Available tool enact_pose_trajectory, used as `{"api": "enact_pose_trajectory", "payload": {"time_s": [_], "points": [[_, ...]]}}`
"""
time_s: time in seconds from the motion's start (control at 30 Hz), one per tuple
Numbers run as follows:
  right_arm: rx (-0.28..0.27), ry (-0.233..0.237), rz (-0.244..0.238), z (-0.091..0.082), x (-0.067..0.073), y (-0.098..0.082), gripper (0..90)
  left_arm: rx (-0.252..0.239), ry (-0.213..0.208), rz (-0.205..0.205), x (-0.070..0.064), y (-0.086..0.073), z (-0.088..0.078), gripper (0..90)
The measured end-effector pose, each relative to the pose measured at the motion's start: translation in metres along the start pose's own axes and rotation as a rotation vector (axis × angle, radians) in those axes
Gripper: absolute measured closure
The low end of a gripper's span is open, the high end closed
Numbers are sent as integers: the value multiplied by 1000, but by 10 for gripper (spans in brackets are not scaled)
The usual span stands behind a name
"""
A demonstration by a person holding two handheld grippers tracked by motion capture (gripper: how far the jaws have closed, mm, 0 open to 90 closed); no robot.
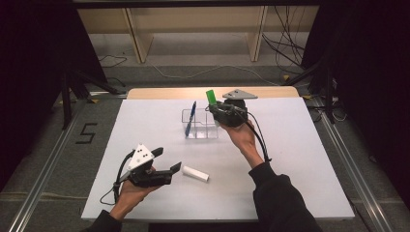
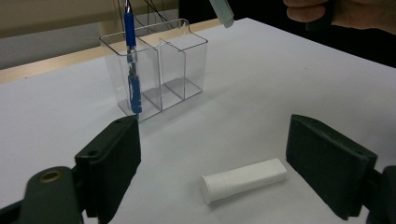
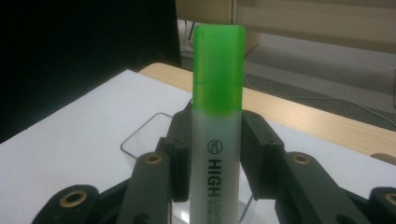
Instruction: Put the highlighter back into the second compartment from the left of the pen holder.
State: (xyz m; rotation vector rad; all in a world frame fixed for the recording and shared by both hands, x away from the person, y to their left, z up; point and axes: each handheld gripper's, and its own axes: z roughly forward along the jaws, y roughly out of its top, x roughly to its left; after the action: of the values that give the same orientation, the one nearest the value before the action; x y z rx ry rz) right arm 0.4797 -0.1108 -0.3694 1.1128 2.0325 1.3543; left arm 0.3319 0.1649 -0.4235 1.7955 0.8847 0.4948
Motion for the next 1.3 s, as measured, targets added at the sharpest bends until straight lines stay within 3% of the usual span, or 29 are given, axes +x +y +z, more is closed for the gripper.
{"api": "enact_pose_trajectory", "payload": {"time_s": [0.53,1.3], "points": [[-12,-8,-1,18,8,14,669,-5,-4,3,0,1,-1,174],[-5,-38,7,46,15,12,669,-9,-6,1,0,1,-2,174]]}}
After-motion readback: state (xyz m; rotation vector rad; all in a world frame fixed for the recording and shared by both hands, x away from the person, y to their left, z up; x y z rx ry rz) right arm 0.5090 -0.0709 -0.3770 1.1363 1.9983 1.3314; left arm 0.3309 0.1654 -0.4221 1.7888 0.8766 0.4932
